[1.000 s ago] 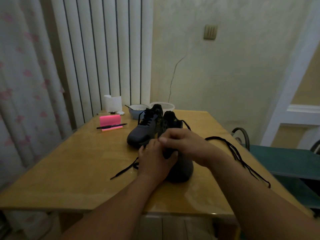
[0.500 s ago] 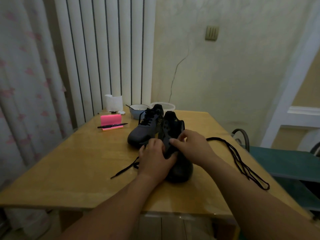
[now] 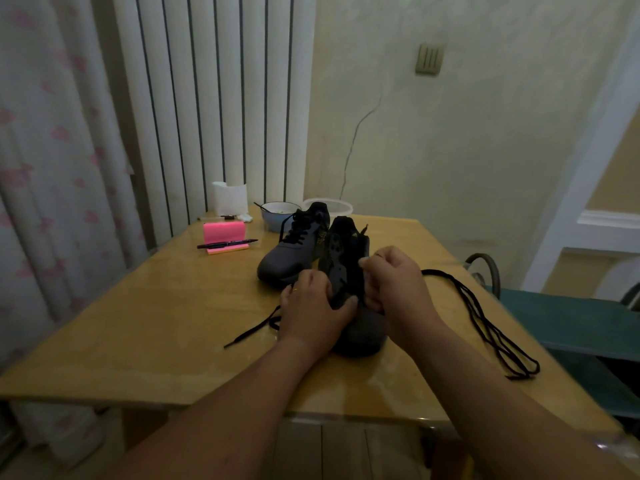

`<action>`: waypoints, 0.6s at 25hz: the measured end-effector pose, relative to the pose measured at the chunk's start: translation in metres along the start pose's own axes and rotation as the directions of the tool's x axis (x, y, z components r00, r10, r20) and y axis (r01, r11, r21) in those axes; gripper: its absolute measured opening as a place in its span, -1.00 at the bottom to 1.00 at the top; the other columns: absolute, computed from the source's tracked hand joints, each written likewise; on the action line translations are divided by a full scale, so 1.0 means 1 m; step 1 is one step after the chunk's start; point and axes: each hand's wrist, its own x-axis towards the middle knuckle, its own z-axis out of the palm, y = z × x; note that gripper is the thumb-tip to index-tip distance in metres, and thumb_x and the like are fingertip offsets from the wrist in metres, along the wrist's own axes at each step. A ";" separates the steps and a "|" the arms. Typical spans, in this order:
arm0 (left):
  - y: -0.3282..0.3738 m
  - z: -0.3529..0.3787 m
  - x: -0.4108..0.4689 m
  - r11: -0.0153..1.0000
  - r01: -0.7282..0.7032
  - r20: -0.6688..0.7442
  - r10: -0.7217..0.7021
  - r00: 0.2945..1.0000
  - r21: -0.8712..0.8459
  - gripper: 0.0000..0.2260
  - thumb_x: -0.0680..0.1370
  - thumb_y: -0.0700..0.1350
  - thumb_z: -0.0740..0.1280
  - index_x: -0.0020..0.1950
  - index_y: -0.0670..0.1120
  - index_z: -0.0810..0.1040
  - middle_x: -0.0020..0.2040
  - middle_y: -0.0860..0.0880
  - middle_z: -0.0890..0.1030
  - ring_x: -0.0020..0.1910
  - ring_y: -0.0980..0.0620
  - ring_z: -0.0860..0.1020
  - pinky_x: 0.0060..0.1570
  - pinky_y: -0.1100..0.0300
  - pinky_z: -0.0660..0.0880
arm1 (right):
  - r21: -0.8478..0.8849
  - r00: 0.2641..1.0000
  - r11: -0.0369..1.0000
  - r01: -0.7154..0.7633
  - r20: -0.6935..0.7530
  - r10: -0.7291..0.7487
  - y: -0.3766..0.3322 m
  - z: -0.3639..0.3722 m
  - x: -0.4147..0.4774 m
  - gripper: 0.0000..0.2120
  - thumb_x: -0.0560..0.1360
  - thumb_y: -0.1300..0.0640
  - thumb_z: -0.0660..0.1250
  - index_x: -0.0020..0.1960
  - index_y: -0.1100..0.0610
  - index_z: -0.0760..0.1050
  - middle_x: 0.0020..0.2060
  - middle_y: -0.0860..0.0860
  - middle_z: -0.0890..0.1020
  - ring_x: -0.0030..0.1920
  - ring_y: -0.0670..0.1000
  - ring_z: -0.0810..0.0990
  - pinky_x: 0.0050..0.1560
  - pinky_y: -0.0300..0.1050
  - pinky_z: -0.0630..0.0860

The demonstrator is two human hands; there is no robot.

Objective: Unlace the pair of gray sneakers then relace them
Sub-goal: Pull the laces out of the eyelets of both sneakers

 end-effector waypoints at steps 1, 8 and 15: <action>0.001 -0.001 -0.001 1.000 -0.001 0.002 0.001 1.000 -0.003 -0.63 0.46 0.38 0.21 -0.19 0.15 0.17 -0.10 0.14 0.28 -0.14 0.07 0.34 0.33 -0.18 0.38 | -0.192 0.998 0.981 -0.038 -0.049 0.029 0.003 -0.002 0.006 -0.81 0.60 0.10 0.38 -0.10 0.15 0.41 -0.30 0.10 0.51 -0.37 0.04 0.47 -0.33 0.03 0.44; 0.000 0.001 0.001 0.999 -0.006 -0.041 0.004 0.999 -0.053 -0.66 0.44 0.36 0.14 -0.20 0.13 0.17 -0.13 0.15 0.28 -0.21 0.14 0.30 0.27 -0.21 0.42 | -0.850 0.987 0.511 0.132 0.158 0.009 0.012 -0.001 0.035 -0.79 0.61 -0.08 0.40 -0.07 0.05 0.56 -0.20 -0.01 0.60 -0.16 0.04 0.59 -0.13 0.04 0.59; -0.003 0.001 0.002 1.000 0.005 0.018 -0.004 1.000 -0.022 -0.64 0.48 0.39 0.23 -0.15 0.16 0.20 -0.09 0.18 0.28 -0.10 0.08 0.37 0.32 -0.19 0.39 | -0.097 0.978 0.995 0.014 0.210 0.007 0.002 -0.018 0.001 -0.84 0.62 0.16 0.35 -0.03 0.27 0.58 -0.08 0.08 0.72 -0.01 0.05 0.70 0.09 -0.02 0.61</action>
